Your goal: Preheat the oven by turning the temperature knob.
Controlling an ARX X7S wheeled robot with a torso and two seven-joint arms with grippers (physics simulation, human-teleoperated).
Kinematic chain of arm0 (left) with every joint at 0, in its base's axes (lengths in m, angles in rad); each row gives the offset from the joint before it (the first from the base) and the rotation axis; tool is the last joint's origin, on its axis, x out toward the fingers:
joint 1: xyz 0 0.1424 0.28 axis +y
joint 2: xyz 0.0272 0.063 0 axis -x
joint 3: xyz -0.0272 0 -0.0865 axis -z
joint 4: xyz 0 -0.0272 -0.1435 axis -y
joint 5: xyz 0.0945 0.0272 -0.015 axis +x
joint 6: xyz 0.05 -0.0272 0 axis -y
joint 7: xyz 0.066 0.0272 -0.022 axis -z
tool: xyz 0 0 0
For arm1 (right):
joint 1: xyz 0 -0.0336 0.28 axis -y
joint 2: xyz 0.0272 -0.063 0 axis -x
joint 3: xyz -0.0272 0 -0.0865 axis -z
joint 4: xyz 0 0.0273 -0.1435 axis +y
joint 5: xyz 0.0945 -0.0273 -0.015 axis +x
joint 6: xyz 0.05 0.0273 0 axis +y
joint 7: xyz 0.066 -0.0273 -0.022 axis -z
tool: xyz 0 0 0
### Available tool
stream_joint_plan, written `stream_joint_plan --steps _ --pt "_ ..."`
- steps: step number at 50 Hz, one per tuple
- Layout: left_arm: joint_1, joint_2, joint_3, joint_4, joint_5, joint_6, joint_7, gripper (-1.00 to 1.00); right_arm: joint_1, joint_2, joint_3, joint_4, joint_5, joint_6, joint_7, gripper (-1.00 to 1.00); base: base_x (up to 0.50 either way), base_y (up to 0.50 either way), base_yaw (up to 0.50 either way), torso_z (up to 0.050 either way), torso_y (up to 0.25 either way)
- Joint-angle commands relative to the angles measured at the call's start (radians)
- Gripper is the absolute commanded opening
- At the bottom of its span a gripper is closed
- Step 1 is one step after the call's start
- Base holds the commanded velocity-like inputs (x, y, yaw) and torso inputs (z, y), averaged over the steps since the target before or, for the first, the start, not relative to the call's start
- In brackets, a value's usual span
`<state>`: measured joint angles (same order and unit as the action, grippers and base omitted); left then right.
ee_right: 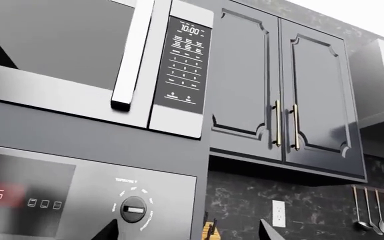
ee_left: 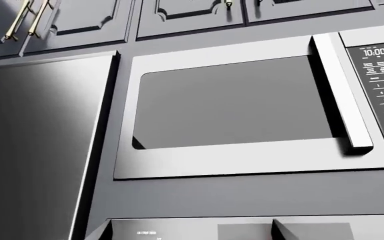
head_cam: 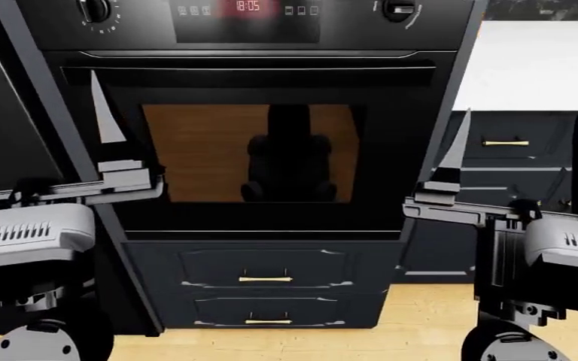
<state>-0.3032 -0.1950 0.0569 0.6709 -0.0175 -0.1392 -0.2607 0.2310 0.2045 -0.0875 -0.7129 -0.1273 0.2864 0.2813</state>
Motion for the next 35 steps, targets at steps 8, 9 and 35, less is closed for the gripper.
stream_joint_plan --steps 8,9,35 --pt "0.013 -0.020 0.000 0.009 -0.076 0.035 0.023 1.00 -0.002 0.024 -0.037 -0.007 -0.026 0.015 0.000 1.00 0.00 0.00 0.00 0.000 0.000" --pt "0.017 -0.023 -0.004 0.013 -0.093 0.034 0.029 1.00 -0.002 0.024 -0.037 -0.007 -0.025 0.015 0.001 1.00 0.00 0.00 0.00 0.000 0.000" --pt "0.018 -0.045 0.011 0.028 -0.091 0.066 0.019 1.00 -0.015 0.041 -0.042 -0.020 0.011 -0.001 -0.003 1.00 0.10 0.00 0.00 0.010 0.002"
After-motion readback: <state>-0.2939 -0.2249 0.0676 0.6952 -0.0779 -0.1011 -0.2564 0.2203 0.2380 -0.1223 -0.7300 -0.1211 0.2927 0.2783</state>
